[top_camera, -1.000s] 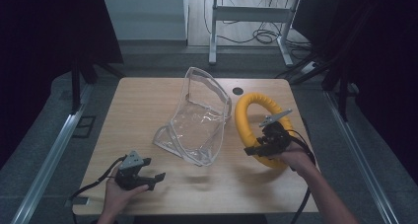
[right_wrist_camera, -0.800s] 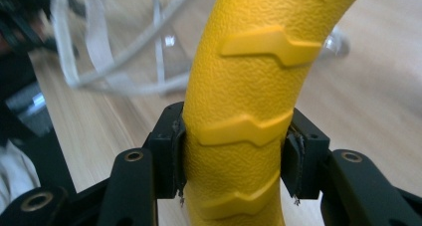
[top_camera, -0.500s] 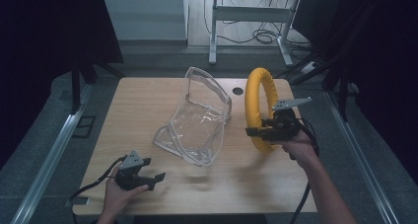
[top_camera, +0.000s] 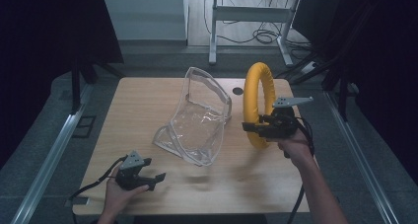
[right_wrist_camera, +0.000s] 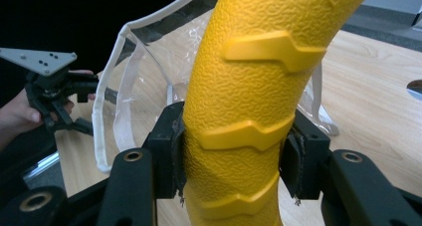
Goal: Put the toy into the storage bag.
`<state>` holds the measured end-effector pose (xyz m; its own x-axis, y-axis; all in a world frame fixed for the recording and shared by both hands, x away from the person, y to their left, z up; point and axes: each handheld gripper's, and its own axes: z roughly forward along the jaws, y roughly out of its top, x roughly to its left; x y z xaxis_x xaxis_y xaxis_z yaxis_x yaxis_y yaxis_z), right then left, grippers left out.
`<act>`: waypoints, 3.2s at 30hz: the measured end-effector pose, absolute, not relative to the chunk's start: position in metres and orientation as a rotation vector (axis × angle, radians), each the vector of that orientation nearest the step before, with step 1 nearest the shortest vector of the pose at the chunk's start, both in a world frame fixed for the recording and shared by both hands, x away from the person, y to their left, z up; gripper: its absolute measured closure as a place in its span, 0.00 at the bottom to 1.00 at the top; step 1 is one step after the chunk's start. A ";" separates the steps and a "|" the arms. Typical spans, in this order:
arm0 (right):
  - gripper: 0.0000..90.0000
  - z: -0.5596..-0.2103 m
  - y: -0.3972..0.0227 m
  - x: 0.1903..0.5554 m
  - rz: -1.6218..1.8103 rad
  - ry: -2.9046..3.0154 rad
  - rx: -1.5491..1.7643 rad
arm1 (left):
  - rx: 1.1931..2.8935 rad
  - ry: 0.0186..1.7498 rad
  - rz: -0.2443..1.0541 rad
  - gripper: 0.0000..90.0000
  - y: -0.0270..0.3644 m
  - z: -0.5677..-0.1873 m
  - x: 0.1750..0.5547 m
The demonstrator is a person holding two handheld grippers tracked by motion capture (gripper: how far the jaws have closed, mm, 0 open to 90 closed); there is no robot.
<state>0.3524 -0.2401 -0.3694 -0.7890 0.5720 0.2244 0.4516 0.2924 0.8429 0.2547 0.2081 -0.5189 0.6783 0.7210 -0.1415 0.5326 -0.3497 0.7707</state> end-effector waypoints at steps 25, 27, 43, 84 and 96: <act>0.56 -0.353 -0.231 0.349 1.656 2.262 0.962 | 2.044 0.965 0.276 0.20 0.207 -0.520 0.255; 0.56 -0.349 -0.230 0.348 1.672 2.246 0.958 | 2.042 0.966 0.277 0.20 0.207 -0.520 0.255; 0.56 -0.318 -0.216 0.344 1.776 2.135 0.881 | 2.042 0.968 0.273 0.20 0.207 -0.521 0.255; 0.56 -0.254 -0.121 0.326 1.997 2.146 0.522 | 2.039 0.964 0.271 0.20 0.208 -0.519 0.254; 0.55 -0.264 -0.100 0.329 2.045 2.205 0.496 | 2.044 0.961 0.273 0.20 0.208 -0.519 0.255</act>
<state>0.3291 -0.0996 -0.2638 -0.9428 0.2976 0.1504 0.1723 0.0486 0.9838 0.2545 0.2083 -0.5190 0.6822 0.7167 -0.1447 0.5340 -0.3532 0.7681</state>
